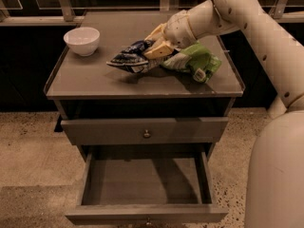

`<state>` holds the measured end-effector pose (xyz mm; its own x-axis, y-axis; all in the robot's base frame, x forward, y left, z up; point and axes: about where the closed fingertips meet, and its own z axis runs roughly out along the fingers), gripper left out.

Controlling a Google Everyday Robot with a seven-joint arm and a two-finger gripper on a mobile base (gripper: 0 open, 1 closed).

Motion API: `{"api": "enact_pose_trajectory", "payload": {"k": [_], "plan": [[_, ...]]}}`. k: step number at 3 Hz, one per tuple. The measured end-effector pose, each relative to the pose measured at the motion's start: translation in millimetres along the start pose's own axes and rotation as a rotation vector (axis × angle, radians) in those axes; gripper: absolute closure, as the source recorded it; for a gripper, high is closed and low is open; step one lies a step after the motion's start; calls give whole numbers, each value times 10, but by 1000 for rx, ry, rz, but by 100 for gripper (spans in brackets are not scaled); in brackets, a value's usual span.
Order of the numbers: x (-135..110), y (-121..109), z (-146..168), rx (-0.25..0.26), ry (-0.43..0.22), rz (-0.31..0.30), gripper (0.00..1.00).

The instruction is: Pick blue chip bag from middle drawer and place on counter

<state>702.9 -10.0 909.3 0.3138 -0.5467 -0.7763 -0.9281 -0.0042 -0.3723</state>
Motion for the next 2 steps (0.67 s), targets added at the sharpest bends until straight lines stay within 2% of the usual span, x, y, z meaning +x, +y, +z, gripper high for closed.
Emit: {"api": "enact_pose_trajectory", "payload": {"k": [1,2], "plan": [[0,0,1,0,0,0,12],[0,0,1,0,0,0,0]]}}
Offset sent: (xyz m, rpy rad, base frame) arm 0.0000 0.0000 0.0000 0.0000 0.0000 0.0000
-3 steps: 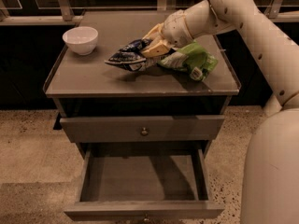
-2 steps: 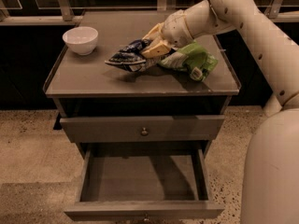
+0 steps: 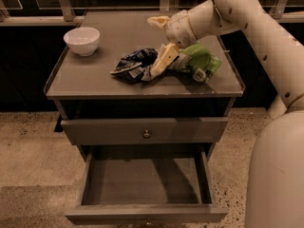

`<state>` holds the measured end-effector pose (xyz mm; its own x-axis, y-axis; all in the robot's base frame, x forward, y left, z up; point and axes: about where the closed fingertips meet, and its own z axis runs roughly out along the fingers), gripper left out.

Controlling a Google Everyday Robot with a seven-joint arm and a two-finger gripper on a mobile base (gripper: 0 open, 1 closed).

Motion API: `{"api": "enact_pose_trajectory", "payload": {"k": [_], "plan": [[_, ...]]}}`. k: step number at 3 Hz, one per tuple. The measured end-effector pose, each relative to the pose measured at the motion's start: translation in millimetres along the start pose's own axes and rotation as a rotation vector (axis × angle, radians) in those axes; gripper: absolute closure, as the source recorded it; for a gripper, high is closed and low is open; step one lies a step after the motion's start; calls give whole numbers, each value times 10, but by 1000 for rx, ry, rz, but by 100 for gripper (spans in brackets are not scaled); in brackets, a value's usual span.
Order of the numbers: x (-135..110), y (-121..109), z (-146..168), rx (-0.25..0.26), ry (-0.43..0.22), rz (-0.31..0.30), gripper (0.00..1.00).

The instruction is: Pick blue chip bag from middle drawer and place on counter

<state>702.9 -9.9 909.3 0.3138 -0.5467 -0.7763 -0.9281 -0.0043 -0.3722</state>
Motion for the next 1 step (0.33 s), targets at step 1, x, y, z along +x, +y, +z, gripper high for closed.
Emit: {"api": "enact_pose_trajectory", "payload": {"k": [1], "plan": [[0,0,0,0,0,0,0]]}}
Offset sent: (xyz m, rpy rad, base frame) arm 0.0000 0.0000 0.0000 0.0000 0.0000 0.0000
